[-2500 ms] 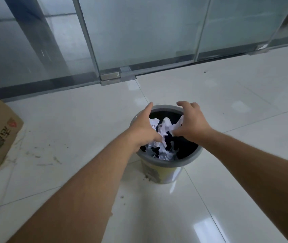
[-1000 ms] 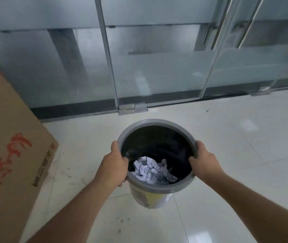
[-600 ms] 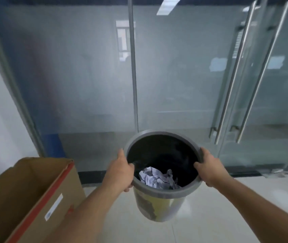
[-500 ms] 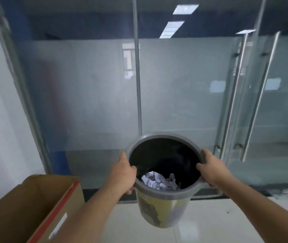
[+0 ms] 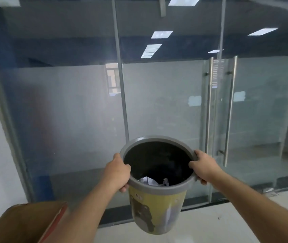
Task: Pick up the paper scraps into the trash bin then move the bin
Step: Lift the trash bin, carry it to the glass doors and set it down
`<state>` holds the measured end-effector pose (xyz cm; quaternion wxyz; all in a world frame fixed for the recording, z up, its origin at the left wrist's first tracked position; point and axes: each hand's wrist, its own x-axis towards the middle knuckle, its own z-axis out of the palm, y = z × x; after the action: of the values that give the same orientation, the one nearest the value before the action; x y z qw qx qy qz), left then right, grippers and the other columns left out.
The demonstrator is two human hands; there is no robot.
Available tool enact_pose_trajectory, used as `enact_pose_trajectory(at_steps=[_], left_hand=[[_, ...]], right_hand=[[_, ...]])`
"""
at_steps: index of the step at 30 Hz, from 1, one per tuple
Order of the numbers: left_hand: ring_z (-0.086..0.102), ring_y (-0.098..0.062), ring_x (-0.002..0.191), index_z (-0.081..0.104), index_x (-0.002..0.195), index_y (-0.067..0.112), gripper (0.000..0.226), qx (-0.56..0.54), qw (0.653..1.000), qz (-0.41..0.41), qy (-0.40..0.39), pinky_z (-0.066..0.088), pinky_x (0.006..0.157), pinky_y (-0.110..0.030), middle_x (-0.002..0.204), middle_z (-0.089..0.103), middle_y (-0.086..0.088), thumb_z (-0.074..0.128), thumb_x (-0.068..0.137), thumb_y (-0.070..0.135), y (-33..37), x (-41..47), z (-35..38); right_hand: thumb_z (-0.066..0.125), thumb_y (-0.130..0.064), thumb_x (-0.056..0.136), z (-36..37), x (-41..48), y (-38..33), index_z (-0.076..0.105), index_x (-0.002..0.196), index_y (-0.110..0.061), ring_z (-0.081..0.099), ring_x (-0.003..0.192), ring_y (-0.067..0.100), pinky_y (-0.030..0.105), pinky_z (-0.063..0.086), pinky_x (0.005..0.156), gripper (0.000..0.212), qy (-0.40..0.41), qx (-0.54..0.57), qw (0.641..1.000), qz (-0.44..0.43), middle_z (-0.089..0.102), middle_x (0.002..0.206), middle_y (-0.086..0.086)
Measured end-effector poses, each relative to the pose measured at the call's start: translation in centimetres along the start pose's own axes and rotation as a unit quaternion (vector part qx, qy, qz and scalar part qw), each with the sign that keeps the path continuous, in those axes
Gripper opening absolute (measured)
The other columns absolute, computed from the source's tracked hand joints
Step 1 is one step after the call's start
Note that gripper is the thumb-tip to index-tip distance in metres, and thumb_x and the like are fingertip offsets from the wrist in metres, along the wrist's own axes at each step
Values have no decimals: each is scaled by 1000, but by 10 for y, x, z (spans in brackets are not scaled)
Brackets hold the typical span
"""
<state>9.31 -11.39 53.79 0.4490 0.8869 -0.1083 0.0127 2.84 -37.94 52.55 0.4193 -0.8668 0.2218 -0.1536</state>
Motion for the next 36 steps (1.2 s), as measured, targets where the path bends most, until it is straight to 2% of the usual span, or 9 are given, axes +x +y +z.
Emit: enact_pose_trajectory(at_steps=[5,8,10,16,21,33,36], left_hand=[[60,-19,42,41,128,20,31,-8,998,35,-53,45,36,-24,75,69,-16,46,98,17,31,15,62],[61,-18,38,41,124,23,28,-8,992,73,-106,44,34,-23,77,68,-16,45,97,17,64,16,118],[62,-18,37,39,126,25,32,-13,985,98,-141,45,33,-23,78,68,-16,45,96,16,88,10,156],[62,-20,38,37,137,15,42,-27,966,128,-221,46,33,-22,79,69,-18,41,95,14,143,-21,243],[64,-22,44,40,134,16,37,-21,964,140,-225,47,35,-23,92,69,-20,42,97,15,176,-30,279],[60,-15,38,37,137,19,38,3,966,142,-215,46,34,-20,90,68,-17,44,100,17,226,-13,341],[61,-15,43,36,138,21,39,6,969,133,-208,46,36,-20,92,68,-17,45,101,18,234,1,359]], right_hand=[[49,-10,83,-51,-24,46,51,114,-17,55,46,28,24,43,35,32,72,3,996,60,65,84,20],[48,-8,80,-97,-44,82,52,113,-17,56,47,29,25,42,35,34,128,-10,986,104,65,85,22],[48,-8,80,-131,-59,105,50,114,-15,55,49,30,26,42,36,34,159,-25,978,133,64,88,23],[46,-9,80,-211,-93,154,51,112,-17,55,54,29,28,43,39,33,225,-44,957,176,64,87,22],[46,-9,80,-247,-89,184,51,110,-17,56,58,30,27,42,39,31,238,-30,955,177,63,88,23],[45,-5,80,-294,-35,242,53,112,-18,54,57,30,28,42,40,35,230,16,959,162,63,87,24],[44,-5,80,-299,-12,254,52,112,-19,53,55,29,28,41,39,36,227,24,960,161,62,86,23]])
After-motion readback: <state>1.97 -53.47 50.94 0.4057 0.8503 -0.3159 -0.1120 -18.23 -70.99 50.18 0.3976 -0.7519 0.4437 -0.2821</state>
